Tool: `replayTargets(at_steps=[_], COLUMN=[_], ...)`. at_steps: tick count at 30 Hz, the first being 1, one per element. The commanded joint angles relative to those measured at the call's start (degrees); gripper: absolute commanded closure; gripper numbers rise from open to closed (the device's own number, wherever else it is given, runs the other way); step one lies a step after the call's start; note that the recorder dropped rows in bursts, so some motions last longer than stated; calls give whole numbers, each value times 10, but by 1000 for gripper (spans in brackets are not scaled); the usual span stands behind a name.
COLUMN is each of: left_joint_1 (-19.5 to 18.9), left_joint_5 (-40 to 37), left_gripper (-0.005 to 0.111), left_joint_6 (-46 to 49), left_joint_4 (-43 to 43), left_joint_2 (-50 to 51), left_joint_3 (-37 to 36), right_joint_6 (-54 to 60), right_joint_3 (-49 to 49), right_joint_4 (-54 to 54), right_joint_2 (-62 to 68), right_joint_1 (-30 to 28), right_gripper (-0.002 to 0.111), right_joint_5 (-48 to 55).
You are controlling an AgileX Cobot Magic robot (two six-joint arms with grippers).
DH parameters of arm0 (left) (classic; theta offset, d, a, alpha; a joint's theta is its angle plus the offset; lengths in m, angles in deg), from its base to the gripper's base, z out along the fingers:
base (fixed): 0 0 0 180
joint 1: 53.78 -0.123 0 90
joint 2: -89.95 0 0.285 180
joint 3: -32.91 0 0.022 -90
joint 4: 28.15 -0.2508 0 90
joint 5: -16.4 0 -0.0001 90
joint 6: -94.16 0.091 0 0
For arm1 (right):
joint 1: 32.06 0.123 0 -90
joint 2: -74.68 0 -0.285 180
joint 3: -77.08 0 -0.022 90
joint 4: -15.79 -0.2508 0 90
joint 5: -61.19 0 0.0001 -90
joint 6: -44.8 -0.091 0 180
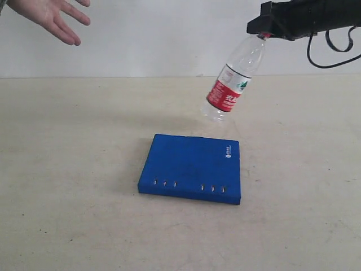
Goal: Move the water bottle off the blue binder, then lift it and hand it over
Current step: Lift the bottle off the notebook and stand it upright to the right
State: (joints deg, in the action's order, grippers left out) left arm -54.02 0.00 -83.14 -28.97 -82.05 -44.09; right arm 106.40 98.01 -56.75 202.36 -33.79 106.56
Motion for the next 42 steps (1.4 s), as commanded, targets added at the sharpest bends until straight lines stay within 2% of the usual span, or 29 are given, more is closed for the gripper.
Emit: replayTargets(at_steps=[1, 12, 16, 28, 31, 34, 35, 42], left_joint_1=[3, 3, 3, 3, 3, 3, 3, 3], left_joint_5=[1, 1, 1, 1, 1, 1, 1, 1], left_gripper=[102, 102, 102, 102, 102, 102, 102, 102], left_joint_6=[-2, -2, -2, -2, -2, -2, -2, -2], left_joint_4=[-1, -1, -1, -1, -1, -1, -1, -1], left_joint_2=[-2, -2, -2, -2, -2, -2, -2, -2], left_joint_3=[-2, -2, -2, -2, -2, -2, -2, -2], right_joint_6=[20, 20, 20, 18, 18, 20, 20, 18], right_joint_3=[3, 3, 3, 3, 3, 3, 3, 3], right_joint_4=[59, 270, 279, 288, 288, 289, 289, 286], right_joint_2=[-49, -71, -71, -54, -43, -38, -38, -40], right_joint_1=[-4, -4, -4, -4, -4, -4, -4, -4], right_gripper=[108, 108, 108, 107, 92, 69, 65, 62], right_joint_5=[-25, -129, -176, -169, -166, -164, -164, -167])
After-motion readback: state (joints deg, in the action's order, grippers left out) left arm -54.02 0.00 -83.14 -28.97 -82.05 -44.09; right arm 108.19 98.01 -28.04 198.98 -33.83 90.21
